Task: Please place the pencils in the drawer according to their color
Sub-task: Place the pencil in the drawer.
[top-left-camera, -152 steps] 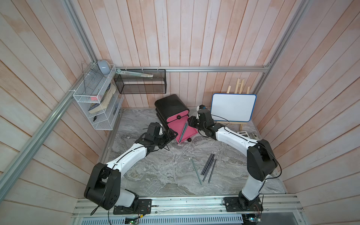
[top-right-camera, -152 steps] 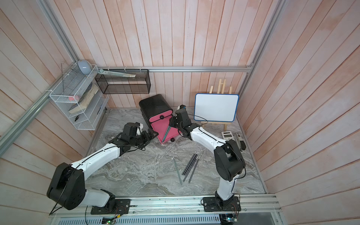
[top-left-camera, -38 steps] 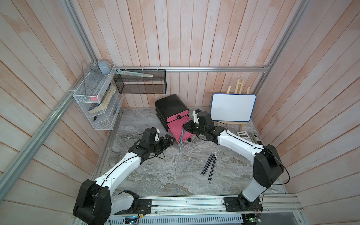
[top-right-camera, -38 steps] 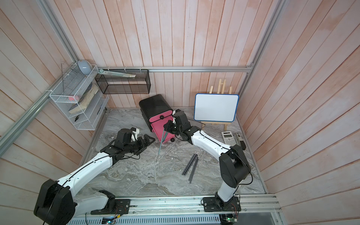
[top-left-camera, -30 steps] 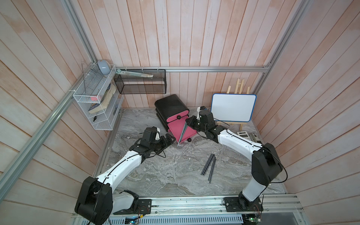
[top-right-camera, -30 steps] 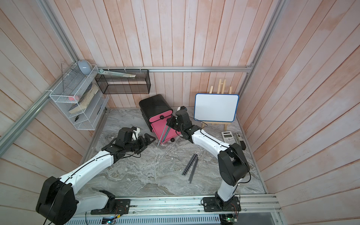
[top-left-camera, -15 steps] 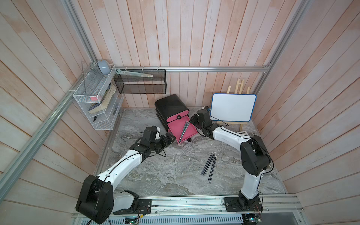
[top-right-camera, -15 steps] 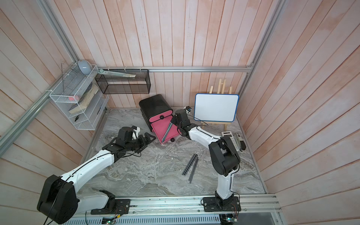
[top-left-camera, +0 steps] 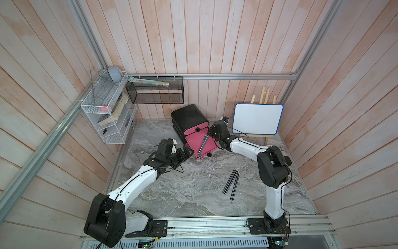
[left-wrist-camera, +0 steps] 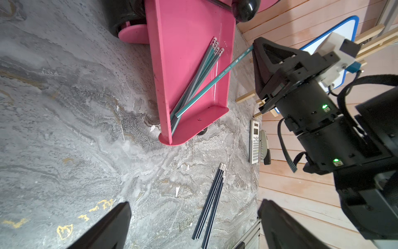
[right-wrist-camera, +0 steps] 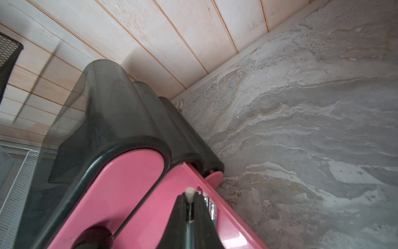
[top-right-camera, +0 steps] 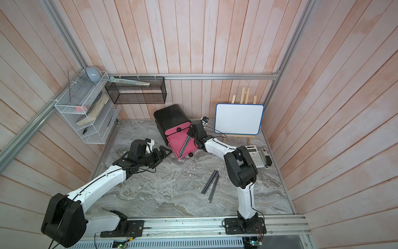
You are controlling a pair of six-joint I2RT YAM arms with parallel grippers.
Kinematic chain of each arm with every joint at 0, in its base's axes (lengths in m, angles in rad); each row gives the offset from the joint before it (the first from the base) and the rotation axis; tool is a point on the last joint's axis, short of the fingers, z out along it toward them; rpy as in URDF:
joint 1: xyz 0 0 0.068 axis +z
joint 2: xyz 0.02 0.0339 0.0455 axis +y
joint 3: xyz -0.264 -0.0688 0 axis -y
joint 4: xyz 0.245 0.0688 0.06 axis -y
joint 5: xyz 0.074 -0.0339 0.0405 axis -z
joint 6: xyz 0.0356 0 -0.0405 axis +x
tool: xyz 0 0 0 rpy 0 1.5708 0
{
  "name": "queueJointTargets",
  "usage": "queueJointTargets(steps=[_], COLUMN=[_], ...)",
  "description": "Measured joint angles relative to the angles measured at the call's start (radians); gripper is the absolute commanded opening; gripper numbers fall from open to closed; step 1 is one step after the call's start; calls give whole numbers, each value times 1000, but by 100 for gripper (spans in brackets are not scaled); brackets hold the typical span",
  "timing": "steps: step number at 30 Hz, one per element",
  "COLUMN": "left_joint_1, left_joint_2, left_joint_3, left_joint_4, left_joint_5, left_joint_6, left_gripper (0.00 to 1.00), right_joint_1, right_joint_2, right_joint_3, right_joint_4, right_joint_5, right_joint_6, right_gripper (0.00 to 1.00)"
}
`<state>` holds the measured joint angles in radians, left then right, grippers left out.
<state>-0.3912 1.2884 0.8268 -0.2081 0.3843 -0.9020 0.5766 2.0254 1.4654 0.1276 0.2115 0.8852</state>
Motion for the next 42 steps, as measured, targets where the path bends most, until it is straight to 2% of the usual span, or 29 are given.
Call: queueJointTargets(steps=[7, 11, 14, 19, 24, 28, 33, 42], left_joint_1=[0, 0, 0, 1, 15, 45, 96, 181], left_joint_2=[9, 11, 11, 11, 17, 31, 77, 249], left_joint_3=[0, 2, 4, 20, 59, 114, 225, 465], left_joint_4=[12, 14, 14, 14, 6, -22, -85, -187], left_joint_5=[0, 0, 0, 0, -1, -9, -44, -111], left_joint_6=[0, 0, 0, 0, 3, 24, 74, 185], left_gripper=[100, 99, 100, 99, 100, 100, 99, 100], right_joint_1=[31, 34, 37, 37, 37, 28, -24, -102], right_joint_2=[28, 35, 35, 2, -117, -240, -369, -504], right_joint_3=[11, 16, 16, -10, -92, -201, -420, -807], right_joint_4=[0, 0, 0, 0, 13, 59, 163, 320], right_joint_5=[-44, -72, -96, -128, -157, -203, -300, -457], right_joint_6=[-23, -27, -30, -34, -33, -18, 48, 143], right_gripper=[2, 27, 32, 34, 35, 40, 45, 46])
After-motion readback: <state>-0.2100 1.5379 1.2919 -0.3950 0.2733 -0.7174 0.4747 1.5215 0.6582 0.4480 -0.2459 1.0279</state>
